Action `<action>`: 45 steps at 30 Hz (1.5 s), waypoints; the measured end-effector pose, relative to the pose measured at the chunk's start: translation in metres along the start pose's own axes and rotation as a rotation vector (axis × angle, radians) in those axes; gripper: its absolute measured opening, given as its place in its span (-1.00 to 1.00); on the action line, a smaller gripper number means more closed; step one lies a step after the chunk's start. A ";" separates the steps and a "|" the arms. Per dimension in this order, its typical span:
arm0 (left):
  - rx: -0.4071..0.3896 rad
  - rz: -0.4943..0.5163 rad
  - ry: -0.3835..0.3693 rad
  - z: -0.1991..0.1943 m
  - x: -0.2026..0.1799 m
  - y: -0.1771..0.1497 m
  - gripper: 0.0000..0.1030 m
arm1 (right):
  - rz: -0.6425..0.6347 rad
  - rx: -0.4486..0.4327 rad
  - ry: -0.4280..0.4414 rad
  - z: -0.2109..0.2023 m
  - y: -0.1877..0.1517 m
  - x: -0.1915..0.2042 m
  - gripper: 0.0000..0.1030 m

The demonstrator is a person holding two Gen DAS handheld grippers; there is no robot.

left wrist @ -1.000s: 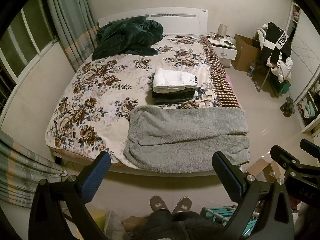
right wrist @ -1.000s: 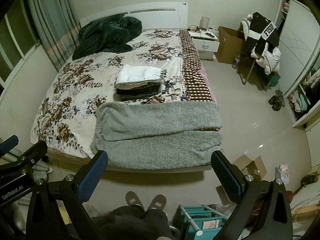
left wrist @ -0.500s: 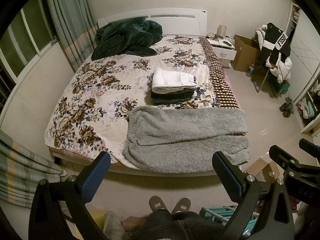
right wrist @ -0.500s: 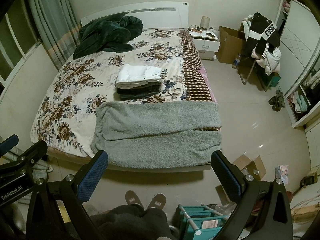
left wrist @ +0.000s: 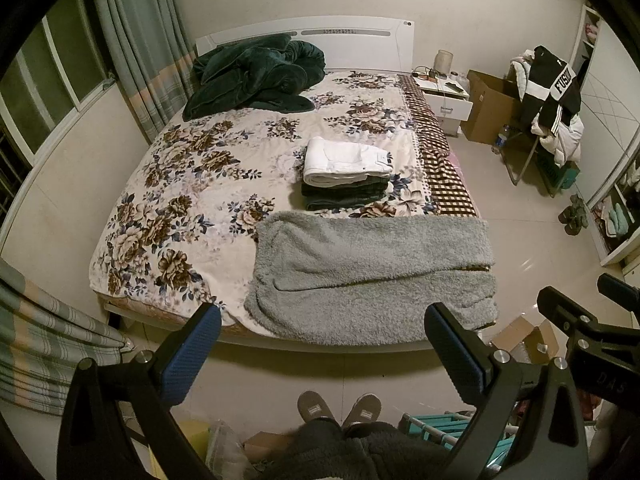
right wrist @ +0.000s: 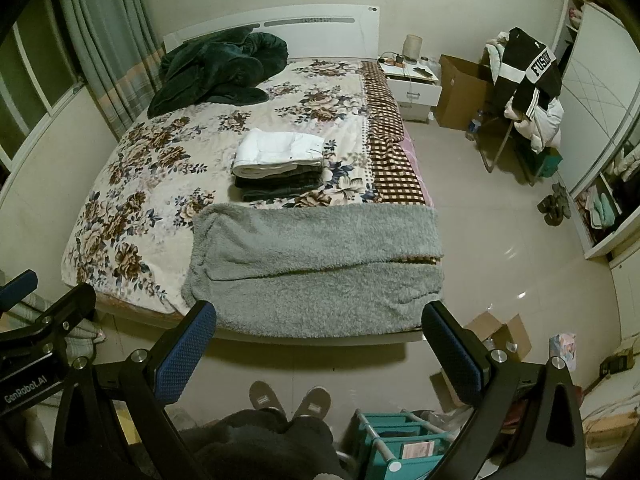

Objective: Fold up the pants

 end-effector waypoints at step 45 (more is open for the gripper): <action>-0.025 -0.201 0.180 0.128 0.032 0.073 1.00 | 0.145 0.024 -0.032 0.153 0.042 -0.071 1.00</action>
Point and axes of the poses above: each gripper's, at about its wrist camera, not at the fingertips, and z roughly the way its jaws point, x to its left, y to its top, the point moved 7 cm from there along z, roughly the way its jaws point, and after that the axes turned 1 degree about -x, right-handed, at the moved point
